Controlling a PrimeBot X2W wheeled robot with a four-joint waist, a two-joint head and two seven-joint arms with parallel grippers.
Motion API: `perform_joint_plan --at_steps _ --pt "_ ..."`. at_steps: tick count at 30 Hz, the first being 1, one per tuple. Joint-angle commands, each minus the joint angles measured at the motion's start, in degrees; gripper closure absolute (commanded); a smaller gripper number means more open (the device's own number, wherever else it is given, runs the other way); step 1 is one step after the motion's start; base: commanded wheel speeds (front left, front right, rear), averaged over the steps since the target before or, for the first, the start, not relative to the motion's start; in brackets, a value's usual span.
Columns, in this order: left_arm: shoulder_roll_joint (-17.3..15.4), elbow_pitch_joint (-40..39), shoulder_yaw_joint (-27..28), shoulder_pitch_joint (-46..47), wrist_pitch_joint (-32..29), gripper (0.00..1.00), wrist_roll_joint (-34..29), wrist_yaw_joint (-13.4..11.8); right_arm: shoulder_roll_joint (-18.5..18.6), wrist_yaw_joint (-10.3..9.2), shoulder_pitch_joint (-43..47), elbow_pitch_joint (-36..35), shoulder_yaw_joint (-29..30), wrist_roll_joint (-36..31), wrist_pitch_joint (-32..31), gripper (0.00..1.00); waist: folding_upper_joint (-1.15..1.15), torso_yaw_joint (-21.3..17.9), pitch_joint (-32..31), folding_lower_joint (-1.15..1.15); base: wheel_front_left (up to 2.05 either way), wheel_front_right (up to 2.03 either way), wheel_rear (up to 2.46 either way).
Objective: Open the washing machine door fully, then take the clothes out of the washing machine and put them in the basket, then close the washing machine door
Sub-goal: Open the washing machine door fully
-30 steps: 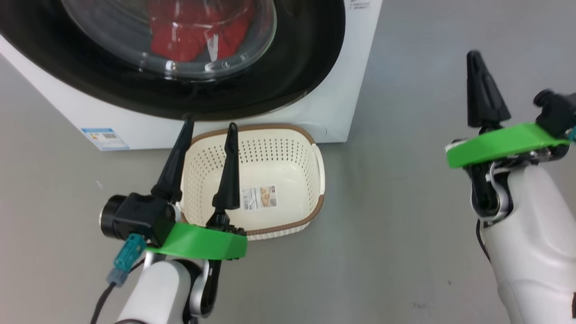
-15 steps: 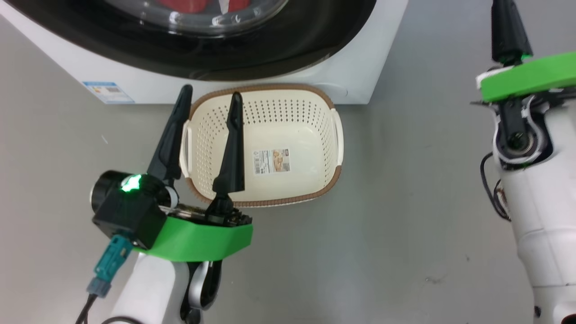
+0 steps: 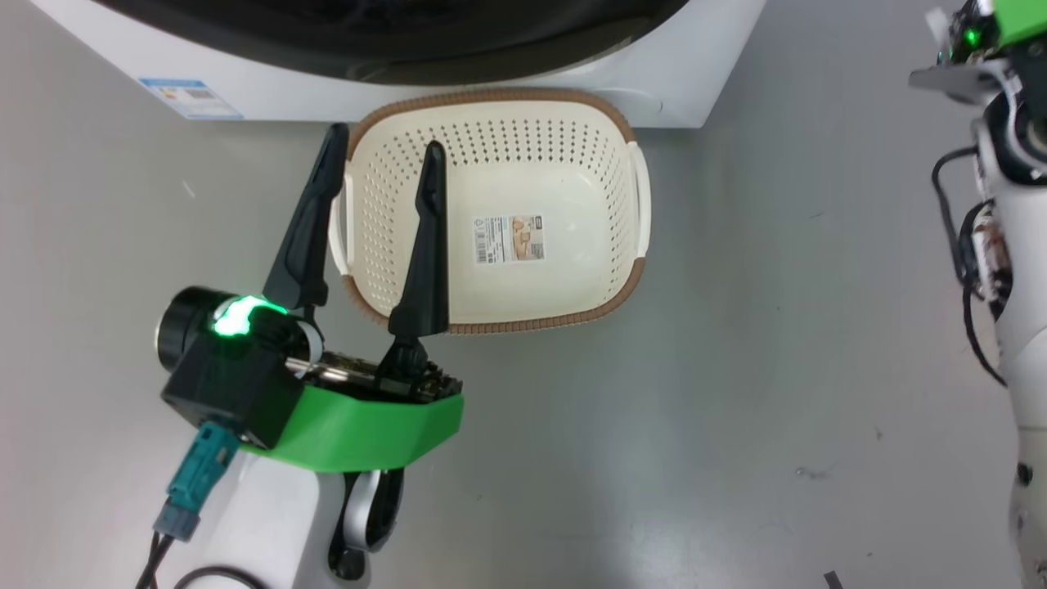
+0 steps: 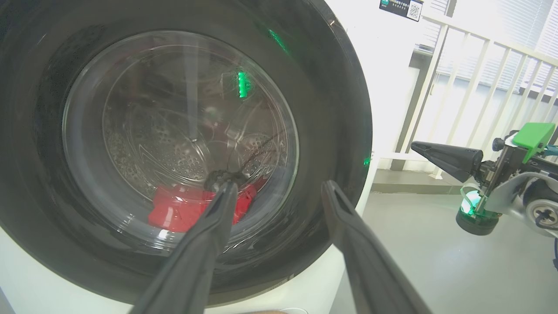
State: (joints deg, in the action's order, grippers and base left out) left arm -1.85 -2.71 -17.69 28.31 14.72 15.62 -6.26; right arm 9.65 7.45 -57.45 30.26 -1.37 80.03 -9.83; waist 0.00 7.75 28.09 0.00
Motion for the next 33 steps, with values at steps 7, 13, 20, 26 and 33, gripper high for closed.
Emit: perform_joint_plan --at_steps 7,13,20,26,33 --pt "-1.03 -2.20 0.97 1.12 0.28 0.00 -0.07 -0.34 -0.25 0.03 -6.65 2.67 -1.46 4.82 -8.41 1.00 0.00 1.98 3.10 0.00 0.00 0.00 0.00" --pt "-1.03 -2.43 0.53 1.29 0.28 0.00 -0.01 -0.54 -0.08 0.03 -10.67 6.28 -1.88 7.20 -13.63 1.00 0.00 3.79 4.17 0.00 0.00 0.00 0.00" --pt "-1.03 -2.88 0.25 1.12 0.28 0.00 0.36 -0.87 0.91 0.03 -14.07 8.93 -1.35 8.44 -16.10 1.00 0.00 5.79 5.12 0.00 0.00 0.00 0.00" --pt "-1.03 -3.49 0.02 1.05 0.28 0.00 0.52 -1.28 1.64 0.03 -16.65 10.15 -2.44 7.79 -18.11 1.00 0.00 6.85 6.08 0.00 0.00 0.00 0.00" --pt "-1.03 -3.56 -0.11 1.10 0.28 0.00 0.70 -1.45 1.81 0.03 -17.96 11.32 -3.45 7.63 -20.38 1.00 0.00 7.24 6.52 0.00 0.00 0.00 0.00"
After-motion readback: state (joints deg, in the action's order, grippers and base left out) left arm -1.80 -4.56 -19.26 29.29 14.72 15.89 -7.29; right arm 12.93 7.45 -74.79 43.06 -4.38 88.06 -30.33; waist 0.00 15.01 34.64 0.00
